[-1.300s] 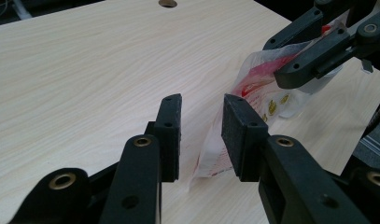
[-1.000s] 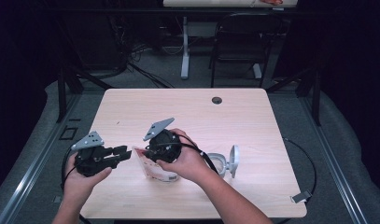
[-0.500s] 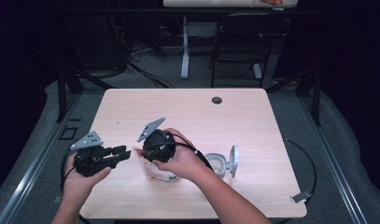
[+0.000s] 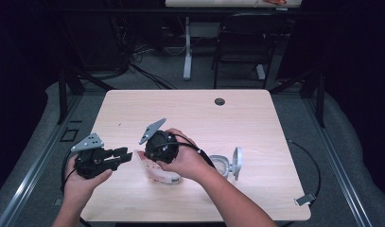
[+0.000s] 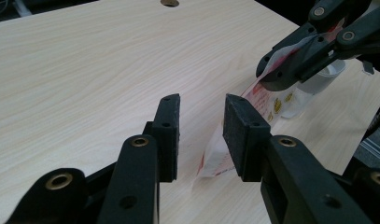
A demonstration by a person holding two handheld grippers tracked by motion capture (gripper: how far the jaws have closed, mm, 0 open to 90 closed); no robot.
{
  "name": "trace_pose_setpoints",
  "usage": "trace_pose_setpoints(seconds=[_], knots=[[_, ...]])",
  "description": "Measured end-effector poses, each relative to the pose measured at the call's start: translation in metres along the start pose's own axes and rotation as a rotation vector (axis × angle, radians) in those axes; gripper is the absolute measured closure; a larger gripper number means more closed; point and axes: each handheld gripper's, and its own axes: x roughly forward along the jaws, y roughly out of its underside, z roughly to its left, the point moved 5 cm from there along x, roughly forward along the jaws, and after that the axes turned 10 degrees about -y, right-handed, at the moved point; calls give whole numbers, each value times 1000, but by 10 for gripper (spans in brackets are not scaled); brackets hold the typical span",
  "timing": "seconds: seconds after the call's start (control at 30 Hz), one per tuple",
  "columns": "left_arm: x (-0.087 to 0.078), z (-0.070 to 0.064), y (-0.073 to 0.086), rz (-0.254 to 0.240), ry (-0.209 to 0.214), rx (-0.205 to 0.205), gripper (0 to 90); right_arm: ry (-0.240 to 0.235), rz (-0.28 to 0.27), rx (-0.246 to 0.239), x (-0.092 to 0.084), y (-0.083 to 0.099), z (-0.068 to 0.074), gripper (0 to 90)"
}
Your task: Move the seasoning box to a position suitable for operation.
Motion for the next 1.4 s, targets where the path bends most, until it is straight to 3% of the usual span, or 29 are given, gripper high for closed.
trace_pose_setpoints(seconds=[0.27,0.83,1.1,1.4], knots=[[1,0,1,1,3,6,657,19,0,-36,-3,2,0,899],[8,-1,2,-19,1,20,536,4,-60,-22,-25,9,-2,900],[13,-9,3,-19,40,29,507,6,-88,-30,-39,10,0,900],[21,-23,6,-23,117,42,477,15,-114,-48,-56,5,3,900]])
